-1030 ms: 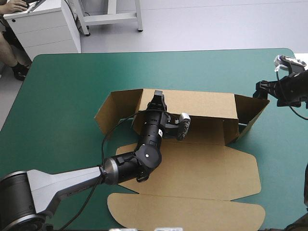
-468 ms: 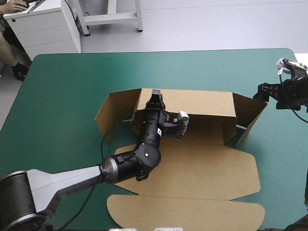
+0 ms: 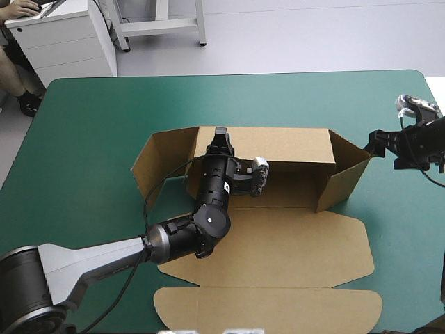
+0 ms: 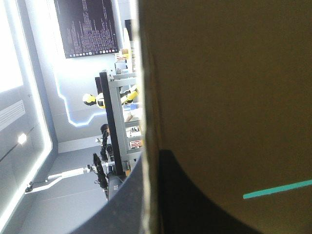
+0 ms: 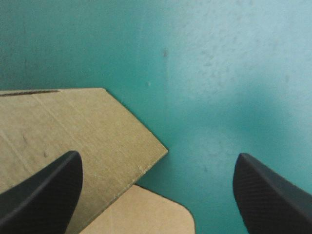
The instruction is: Fold the box
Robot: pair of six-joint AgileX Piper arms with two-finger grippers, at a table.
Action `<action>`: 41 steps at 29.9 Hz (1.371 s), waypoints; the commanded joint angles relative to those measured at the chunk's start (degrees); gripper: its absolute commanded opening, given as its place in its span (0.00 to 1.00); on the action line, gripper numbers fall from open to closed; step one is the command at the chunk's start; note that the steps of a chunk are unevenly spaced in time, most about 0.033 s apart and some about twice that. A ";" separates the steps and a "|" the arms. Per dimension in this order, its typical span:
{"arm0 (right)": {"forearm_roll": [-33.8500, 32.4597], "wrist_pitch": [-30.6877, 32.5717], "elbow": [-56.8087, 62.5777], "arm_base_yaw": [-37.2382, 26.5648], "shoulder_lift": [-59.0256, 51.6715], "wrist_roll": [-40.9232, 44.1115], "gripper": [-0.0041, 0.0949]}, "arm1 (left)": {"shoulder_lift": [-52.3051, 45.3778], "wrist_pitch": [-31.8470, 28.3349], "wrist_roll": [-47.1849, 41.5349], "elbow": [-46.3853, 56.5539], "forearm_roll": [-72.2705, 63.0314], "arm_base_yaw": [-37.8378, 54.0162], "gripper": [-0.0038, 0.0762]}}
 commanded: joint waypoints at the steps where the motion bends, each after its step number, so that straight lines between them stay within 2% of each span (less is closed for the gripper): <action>1: 6.23 -1.36 3.78 -0.46 -4.75 -3.96 0.81 | -2.21 3.37 -0.57 -1.47 6.16 -0.08 0.04; 10: 16.50 -9.13 19.24 -0.46 -12.68 -19.83 0.81 | -2.21 3.37 -0.57 -1.47 6.16 -0.08 0.04; 14: 18.20 -8.88 22.37 -0.46 -15.70 -26.93 0.81 | -2.21 3.37 -0.57 -1.47 6.16 -0.08 0.04; 17: 18.26 -8.39 22.67 -0.35 -16.11 -28.90 0.81 | -2.21 3.37 -0.57 -1.47 6.16 -0.08 0.04; 22: 22.15 -4.63 22.67 0.14 -16.11 -32.92 0.81 | -2.21 3.37 -0.57 -1.47 6.16 -0.08 0.04; 28: 21.14 -4.39 22.67 4.35 -16.11 -33.58 0.81 | -2.21 3.37 -0.57 -1.47 6.16 -0.08 0.04; 32: 19.55 -6.94 22.67 6.75 -16.11 -33.01 0.81 | -2.21 3.37 -0.57 -1.47 6.16 -0.08 0.04; 41: 20.32 -9.79 23.22 7.15 -16.37 -33.27 0.81 | -2.21 3.49 -0.57 -1.47 6.16 -0.08 0.04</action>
